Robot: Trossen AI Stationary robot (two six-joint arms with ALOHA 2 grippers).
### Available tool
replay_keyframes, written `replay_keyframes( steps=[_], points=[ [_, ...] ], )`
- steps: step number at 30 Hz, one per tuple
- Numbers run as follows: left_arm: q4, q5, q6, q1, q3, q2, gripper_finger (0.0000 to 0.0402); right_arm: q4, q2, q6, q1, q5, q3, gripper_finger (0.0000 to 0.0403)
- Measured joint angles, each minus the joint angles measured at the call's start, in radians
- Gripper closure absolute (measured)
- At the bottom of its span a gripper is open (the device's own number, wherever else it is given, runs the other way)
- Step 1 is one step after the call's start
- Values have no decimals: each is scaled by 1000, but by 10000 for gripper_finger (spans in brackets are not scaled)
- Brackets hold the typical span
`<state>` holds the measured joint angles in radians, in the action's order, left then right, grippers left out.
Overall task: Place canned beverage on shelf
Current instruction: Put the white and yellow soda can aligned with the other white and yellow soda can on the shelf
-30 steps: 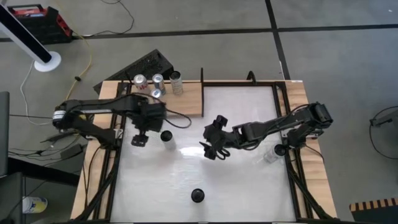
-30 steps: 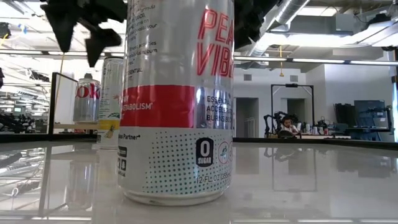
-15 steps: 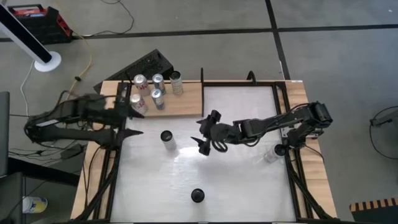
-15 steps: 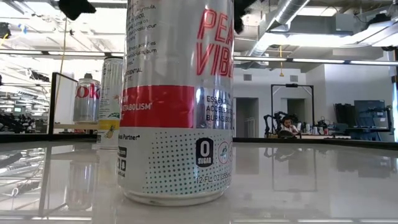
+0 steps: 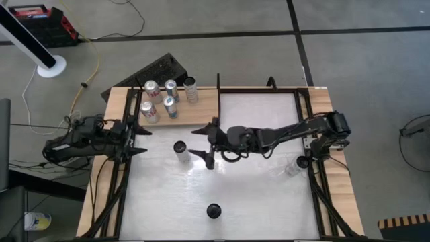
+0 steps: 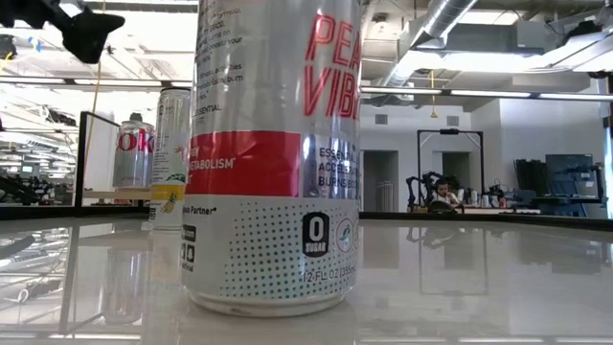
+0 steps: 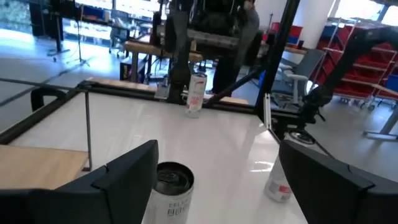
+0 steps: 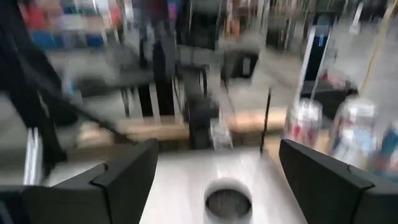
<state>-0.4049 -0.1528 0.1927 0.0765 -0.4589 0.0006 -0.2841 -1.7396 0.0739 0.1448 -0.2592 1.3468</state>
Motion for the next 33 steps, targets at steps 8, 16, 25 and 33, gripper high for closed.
replay_keyframes(
  steps=[8,16,25,33],
  points=[
    [-35,2,-20,0,9,27,83,13,-170,-44,6,83,138,42],
    [-33,8,-45,0,7,24,84,26,-281,-91,33,107,243,42],
    [-32,29,-67,0,7,24,84,72,-280,-101,38,104,252,42],
    [-32,34,-67,0,7,24,84,83,-335,-124,24,-29,252,42]
  ],
)
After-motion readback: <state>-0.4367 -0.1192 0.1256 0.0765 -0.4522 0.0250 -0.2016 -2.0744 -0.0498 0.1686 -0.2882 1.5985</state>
